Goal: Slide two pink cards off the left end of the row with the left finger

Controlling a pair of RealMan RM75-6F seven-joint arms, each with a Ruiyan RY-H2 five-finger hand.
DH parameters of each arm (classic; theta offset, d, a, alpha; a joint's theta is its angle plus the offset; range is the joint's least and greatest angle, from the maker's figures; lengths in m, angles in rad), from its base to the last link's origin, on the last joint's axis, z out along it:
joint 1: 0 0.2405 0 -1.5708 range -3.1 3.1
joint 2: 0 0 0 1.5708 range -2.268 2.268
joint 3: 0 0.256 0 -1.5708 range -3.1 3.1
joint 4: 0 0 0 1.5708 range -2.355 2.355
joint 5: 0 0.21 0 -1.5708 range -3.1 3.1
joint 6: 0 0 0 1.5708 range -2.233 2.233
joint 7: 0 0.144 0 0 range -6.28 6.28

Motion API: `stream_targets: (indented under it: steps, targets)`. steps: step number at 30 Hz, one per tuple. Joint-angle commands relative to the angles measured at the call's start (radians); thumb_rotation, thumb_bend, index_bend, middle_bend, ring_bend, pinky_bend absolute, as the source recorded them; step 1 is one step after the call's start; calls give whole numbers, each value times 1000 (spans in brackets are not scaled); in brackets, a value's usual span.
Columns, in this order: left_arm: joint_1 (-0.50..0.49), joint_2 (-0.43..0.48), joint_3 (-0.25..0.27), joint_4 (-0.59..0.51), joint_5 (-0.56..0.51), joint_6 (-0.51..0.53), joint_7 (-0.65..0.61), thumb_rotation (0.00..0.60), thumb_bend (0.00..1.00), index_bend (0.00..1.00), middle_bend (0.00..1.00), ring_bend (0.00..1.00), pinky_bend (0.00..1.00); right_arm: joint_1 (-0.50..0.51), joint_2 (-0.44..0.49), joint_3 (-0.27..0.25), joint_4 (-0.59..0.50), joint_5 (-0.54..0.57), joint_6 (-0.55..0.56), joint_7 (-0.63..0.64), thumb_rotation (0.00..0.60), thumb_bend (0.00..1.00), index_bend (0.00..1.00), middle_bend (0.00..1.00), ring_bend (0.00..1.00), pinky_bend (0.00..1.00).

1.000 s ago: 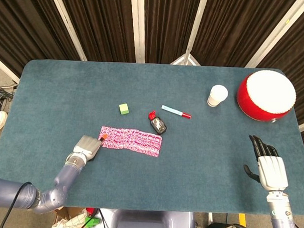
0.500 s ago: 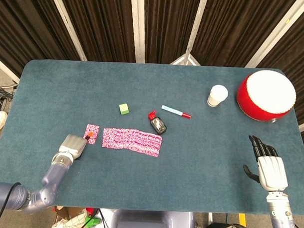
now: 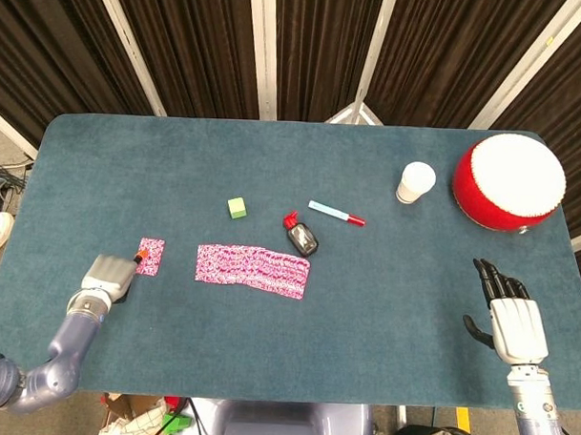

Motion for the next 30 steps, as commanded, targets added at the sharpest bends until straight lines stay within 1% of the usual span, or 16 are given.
stream_targets:
  steps: [1,5,8,11,14,20,26,30]
  targets:
    - [14,55,-1,-51,34,26,-26,600,994,62,824,798,697,0,0,0,0,1,0,-1,600,284,14,150,228,238]
    - [29,110,-24,-100,90,33,-78,600,994,62,824,798,697,0,-1,2,1,3,0,0,600,285,14,150,228,238]
    - [29,129,-41,-119,127,32,-94,600,994,62,824,800,697,0,-1,2,1,4,0,1,600,284,14,150,228,239]
    - [20,119,-55,-121,150,26,-89,600,994,61,824,802,697,1,0,3,-1,5,-1,1,600,284,14,150,228,238]
    - [-5,85,-64,-112,152,13,-54,600,994,61,824,802,697,-1,1,4,-1,6,2,3,600,284,14,150,228,238]
    - [-52,13,-75,-97,97,5,17,600,993,61,824,802,697,-2,3,6,0,9,3,9,600,285,14,150,228,238]
    - [-110,-81,-76,-52,-9,34,121,600,994,61,824,802,697,1,1,7,8,15,-5,12,600,284,14,150,228,238]
    - [-132,-121,-90,-33,-48,41,145,600,994,61,824,802,697,1,0,9,11,19,-6,16,600,285,14,150,228,238]
